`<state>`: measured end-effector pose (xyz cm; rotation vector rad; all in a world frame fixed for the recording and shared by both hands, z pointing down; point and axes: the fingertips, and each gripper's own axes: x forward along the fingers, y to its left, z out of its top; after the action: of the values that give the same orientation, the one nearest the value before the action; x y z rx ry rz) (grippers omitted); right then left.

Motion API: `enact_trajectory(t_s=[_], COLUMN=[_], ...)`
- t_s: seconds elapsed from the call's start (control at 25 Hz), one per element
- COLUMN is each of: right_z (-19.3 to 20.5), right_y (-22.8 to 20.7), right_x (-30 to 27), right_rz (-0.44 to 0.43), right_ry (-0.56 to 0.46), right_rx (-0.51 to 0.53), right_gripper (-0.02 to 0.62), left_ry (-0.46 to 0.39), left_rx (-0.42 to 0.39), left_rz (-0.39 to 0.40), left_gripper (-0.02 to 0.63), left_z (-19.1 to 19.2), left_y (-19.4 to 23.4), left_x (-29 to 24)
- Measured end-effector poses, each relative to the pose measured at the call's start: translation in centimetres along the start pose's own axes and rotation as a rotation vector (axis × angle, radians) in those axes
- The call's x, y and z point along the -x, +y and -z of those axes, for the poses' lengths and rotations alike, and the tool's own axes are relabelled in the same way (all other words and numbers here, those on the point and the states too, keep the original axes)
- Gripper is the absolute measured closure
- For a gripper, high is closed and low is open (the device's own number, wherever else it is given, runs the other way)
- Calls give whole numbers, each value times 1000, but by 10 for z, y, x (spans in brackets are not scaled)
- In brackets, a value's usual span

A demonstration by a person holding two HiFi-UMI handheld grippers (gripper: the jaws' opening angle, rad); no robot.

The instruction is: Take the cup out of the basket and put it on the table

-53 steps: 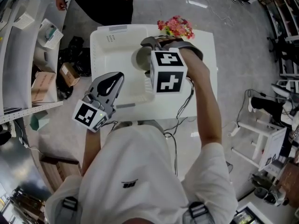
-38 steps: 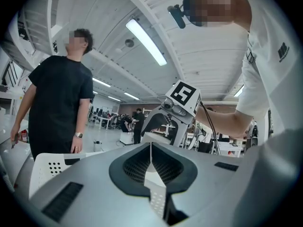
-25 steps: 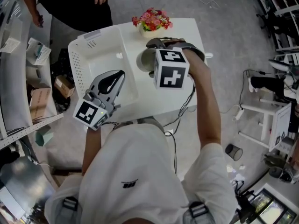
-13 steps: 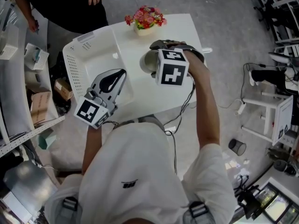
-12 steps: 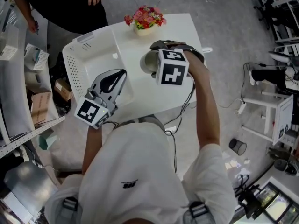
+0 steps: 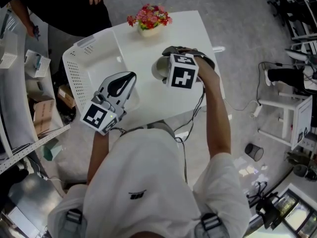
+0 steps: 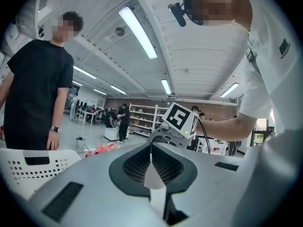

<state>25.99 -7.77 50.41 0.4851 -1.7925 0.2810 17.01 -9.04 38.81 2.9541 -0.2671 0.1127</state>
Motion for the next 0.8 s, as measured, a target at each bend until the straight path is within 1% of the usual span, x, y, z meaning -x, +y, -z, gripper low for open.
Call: enact_trajectory(t_s=[0.44, 0.64, 0.8], right_z=[38, 55, 65], right_y=[4, 1, 0], right_x=[-39, -56, -67], right_rz=[-26, -9, 2], right_ry=[35, 64, 68], right_rx=[-75, -95, -113], right_gripper=[175, 175, 175], left_ry=[14, 24, 30], left_rx=[-4, -4, -4], left_rz=[38, 47, 51], left_gripper=[586, 586, 586], left_z=[1, 3, 5], left_y=[-8, -8, -8], left_x=[-15, -20, -22])
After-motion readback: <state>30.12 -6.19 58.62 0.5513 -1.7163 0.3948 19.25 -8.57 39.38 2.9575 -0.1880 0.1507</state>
